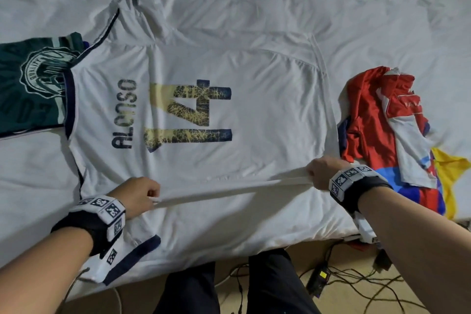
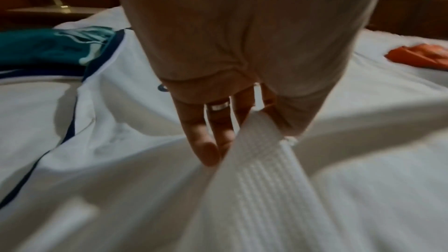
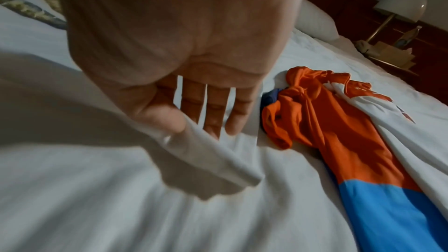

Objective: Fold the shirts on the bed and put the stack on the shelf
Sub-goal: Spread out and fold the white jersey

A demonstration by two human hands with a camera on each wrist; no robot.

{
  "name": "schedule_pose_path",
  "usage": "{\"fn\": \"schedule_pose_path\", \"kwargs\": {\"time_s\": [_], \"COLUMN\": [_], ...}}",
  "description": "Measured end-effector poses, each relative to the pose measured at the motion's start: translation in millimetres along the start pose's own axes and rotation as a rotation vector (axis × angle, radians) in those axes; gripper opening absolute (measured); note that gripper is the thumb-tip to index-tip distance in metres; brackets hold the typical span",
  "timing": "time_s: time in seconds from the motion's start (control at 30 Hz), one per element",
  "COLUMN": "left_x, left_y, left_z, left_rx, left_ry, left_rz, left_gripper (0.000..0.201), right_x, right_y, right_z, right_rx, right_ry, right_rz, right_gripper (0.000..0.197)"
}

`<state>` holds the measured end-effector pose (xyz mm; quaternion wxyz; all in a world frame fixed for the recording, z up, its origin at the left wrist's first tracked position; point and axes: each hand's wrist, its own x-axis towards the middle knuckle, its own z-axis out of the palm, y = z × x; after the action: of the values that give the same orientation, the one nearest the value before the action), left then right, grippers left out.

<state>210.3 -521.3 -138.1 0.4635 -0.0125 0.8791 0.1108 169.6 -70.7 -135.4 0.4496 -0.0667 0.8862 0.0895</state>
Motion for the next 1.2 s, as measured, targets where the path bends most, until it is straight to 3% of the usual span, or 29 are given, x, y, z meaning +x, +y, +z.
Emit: {"fn": "schedule_pose_path", "kwargs": {"time_s": [0.07,0.2,0.43,0.6,0.73,0.83,1.03,1.2], "left_x": [3.9,23.4,66.5,99.9,124.2,141.0,165.2,174.9], "left_y": [5.7,10.2,35.7,42.4,44.6,48.9,48.2,39.9], "left_z": [-19.2,-58.6,-104.2,-121.2,-135.0,-141.3,-141.9,-140.3], "left_rx": [-0.072,-0.253,-0.19,-0.114,-0.023,-0.017,-0.035,-0.042], "left_ry": [0.052,0.251,0.51,0.561,0.707,0.746,0.814,0.877], "left_rz": [-0.048,-0.11,-0.106,-0.117,-0.128,-0.164,-0.232,-0.18], "left_gripper": [0.025,0.028,0.02,0.002,0.006,0.01,0.013,0.015], "right_x": [12.0,42.8,100.0,135.0,158.9,171.8,181.4,181.4], "right_y": [7.7,24.6,47.3,59.6,64.6,64.6,65.6,76.5], "right_z": [-13.5,-42.4,-87.9,-115.2,-134.6,-146.1,-154.4,-145.3], "right_rx": [0.037,0.129,0.182,0.151,0.169,0.181,0.203,0.2], "right_ry": [0.031,0.147,0.272,0.386,0.453,0.487,0.438,0.417], "right_rz": [-0.004,-0.016,-0.011,-0.055,-0.066,-0.073,0.016,0.06], "right_gripper": [0.018,0.029,0.026,0.018,0.015,0.013,0.02,0.042]}}
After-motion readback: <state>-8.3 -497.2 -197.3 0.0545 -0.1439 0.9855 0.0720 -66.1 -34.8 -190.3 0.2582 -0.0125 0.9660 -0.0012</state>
